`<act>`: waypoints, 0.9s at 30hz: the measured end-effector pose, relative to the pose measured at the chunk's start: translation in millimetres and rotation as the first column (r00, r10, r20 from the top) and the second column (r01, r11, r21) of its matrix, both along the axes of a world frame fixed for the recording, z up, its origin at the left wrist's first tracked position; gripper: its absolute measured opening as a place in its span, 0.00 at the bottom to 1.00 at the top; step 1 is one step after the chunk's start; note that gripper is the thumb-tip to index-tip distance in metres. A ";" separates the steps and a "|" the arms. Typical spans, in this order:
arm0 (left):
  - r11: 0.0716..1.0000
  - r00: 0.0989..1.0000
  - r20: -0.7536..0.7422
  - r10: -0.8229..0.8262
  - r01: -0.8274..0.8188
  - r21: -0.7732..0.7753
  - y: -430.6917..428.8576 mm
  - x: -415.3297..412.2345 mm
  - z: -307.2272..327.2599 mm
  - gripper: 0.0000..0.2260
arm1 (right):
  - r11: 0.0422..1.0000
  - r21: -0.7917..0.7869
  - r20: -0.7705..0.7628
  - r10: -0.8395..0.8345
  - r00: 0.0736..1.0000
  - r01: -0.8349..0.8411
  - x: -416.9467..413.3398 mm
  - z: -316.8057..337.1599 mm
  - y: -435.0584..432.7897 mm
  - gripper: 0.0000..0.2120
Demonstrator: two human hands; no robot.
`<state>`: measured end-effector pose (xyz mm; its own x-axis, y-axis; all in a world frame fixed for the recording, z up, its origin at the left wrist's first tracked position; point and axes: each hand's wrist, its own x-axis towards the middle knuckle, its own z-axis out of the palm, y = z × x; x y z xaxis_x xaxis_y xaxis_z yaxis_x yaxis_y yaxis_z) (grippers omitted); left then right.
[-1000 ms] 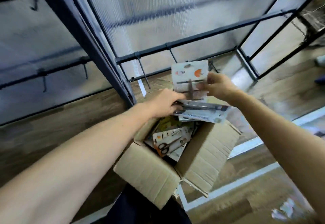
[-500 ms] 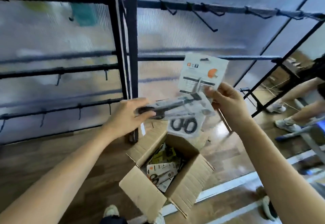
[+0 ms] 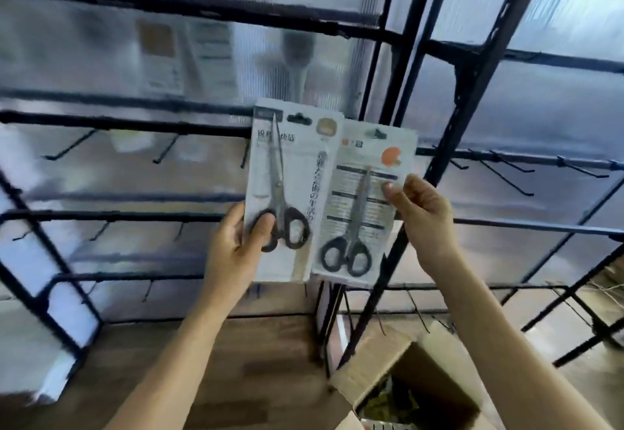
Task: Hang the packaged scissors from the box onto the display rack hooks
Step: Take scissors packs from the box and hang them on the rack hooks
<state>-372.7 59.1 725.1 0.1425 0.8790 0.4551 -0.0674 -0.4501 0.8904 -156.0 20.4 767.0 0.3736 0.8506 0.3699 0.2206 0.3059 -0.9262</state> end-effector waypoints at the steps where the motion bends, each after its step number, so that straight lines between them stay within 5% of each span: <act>1: 1.000 1.000 0.003 0.025 -0.025 0.001 5.6 -19.3 2.2 0.04 | 1.000 0.007 0.014 0.007 1.000 -0.007 -17.5 5.4 10.0 0.09; 14: 0.908 0.909 0.029 0.416 -0.413 -0.063 71.9 -185.9 1.1 0.08 | 0.962 0.016 -0.024 0.273 0.962 -0.272 -179.3 13.5 140.5 0.05; 27: 0.809 0.811 0.023 0.585 -0.585 0.047 233.3 -267.0 43.8 0.15 | 0.894 0.124 -0.078 0.442 0.893 -0.432 -281.9 36.0 340.6 0.04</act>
<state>-639.6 292.3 768.9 -0.3951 0.7713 0.4990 0.2165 -0.4497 0.8666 -437.9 361.0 802.9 0.0128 0.8970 0.4419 -0.0505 0.4419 -0.8956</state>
